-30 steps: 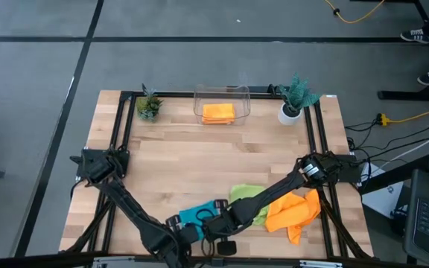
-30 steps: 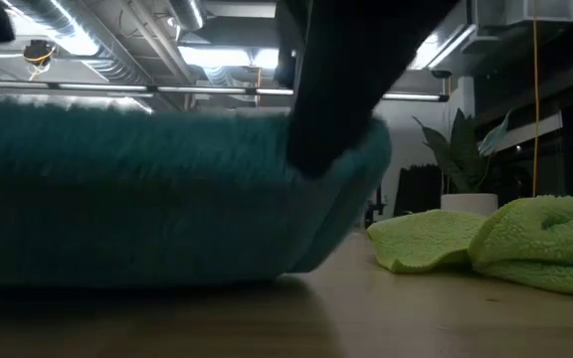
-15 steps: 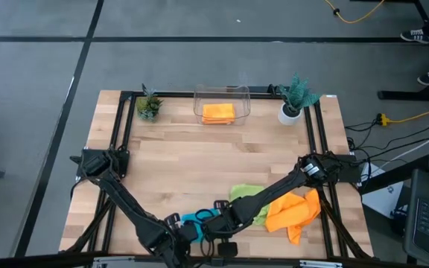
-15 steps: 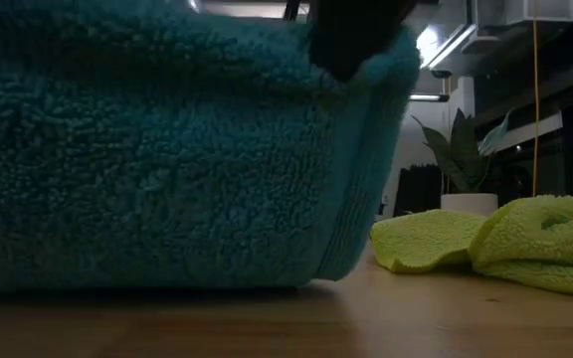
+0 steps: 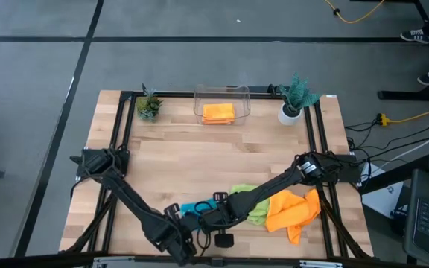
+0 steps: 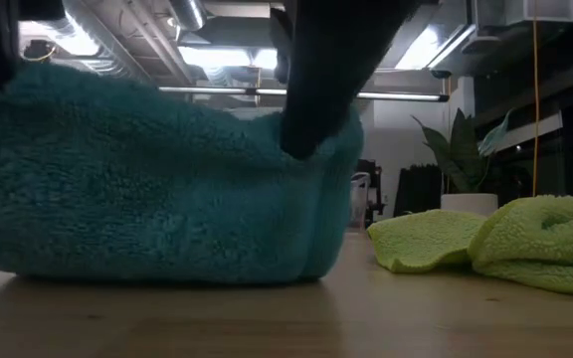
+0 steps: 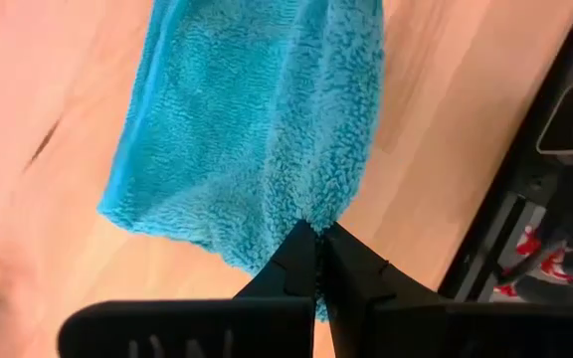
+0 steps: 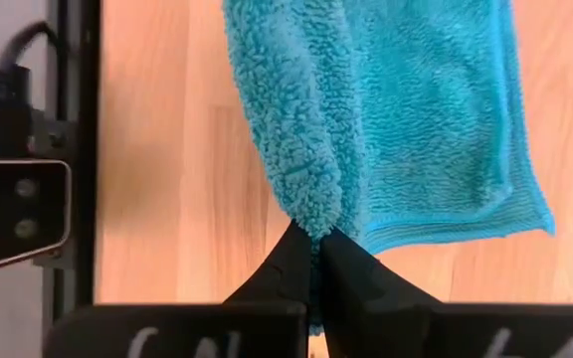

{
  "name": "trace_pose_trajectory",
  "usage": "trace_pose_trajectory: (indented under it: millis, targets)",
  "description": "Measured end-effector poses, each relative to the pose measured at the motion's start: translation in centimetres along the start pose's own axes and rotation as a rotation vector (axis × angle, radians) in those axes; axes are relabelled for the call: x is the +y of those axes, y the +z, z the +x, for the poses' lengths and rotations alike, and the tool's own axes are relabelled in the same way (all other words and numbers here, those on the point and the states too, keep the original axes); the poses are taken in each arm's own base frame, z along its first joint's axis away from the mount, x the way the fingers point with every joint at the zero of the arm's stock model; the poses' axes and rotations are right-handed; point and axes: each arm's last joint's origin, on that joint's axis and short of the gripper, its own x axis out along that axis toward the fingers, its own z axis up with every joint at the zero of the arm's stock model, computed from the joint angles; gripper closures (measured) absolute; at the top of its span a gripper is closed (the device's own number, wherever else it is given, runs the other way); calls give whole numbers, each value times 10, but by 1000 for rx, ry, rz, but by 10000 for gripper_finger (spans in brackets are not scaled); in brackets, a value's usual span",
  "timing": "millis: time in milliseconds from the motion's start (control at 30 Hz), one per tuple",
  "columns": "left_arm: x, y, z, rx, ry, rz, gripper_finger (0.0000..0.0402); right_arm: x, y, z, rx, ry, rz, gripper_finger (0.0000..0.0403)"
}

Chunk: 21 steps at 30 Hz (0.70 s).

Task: Fold microfiber towels
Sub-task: Fold the blue towel

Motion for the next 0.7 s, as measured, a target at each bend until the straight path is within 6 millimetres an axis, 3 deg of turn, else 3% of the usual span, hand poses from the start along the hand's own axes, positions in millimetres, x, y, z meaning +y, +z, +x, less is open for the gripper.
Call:
trace_pose_trajectory:
  millis: [233,467,700]
  targets:
    - [0,4,6,57,-47,-26,401,1,-1,1,61,104,29,396]
    - [-22,2,-3,138,-313,-60,401,19,-5,-4,157,359,39,396]
    - [-18,2,-2,103,-256,-52,401,21,-7,-3,111,263,17,396]
